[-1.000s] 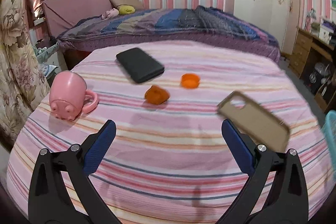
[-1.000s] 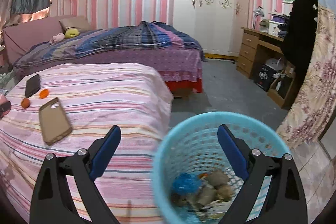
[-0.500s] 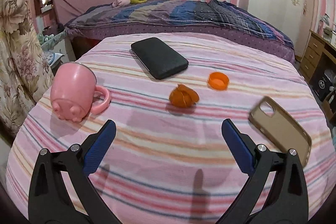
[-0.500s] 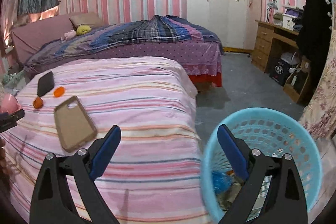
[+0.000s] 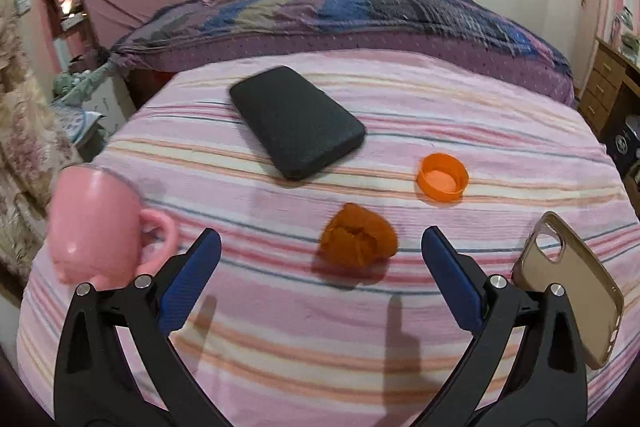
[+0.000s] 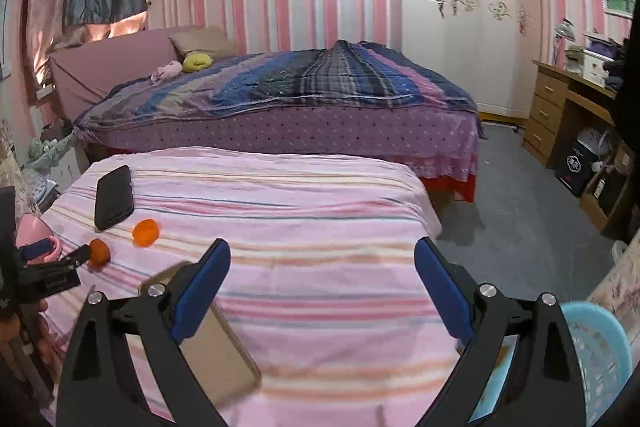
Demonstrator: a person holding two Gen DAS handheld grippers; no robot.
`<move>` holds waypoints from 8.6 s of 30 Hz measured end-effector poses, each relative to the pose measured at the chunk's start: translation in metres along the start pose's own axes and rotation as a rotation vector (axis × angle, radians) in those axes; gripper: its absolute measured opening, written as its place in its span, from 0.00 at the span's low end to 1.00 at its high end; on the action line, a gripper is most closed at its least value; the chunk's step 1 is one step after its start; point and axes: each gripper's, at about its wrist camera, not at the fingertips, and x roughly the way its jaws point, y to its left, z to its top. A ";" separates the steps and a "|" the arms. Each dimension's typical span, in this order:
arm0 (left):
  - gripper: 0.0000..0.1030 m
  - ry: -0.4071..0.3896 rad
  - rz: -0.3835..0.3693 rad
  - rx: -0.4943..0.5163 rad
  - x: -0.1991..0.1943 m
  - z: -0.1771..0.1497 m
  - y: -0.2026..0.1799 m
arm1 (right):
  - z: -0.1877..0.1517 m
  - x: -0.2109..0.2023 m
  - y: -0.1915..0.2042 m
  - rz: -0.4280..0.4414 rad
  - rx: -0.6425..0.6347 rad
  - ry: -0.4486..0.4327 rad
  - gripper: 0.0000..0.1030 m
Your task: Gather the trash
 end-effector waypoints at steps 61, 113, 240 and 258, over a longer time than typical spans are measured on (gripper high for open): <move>0.23 -0.058 -0.120 0.002 -0.063 -0.011 0.017 | -0.012 0.005 0.135 0.067 -0.195 0.136 0.39; 0.24 -0.186 -0.524 0.367 -0.193 -0.111 -0.346 | -0.114 -0.181 -0.234 -0.391 0.193 0.052 0.39; 0.95 -0.376 -0.161 0.115 -0.250 -0.155 -0.069 | -0.165 -0.247 -0.028 -0.167 -0.016 -0.158 0.95; 0.95 -0.384 -0.158 0.115 -0.250 -0.155 -0.067 | -0.167 -0.246 -0.033 -0.171 -0.018 -0.159 0.95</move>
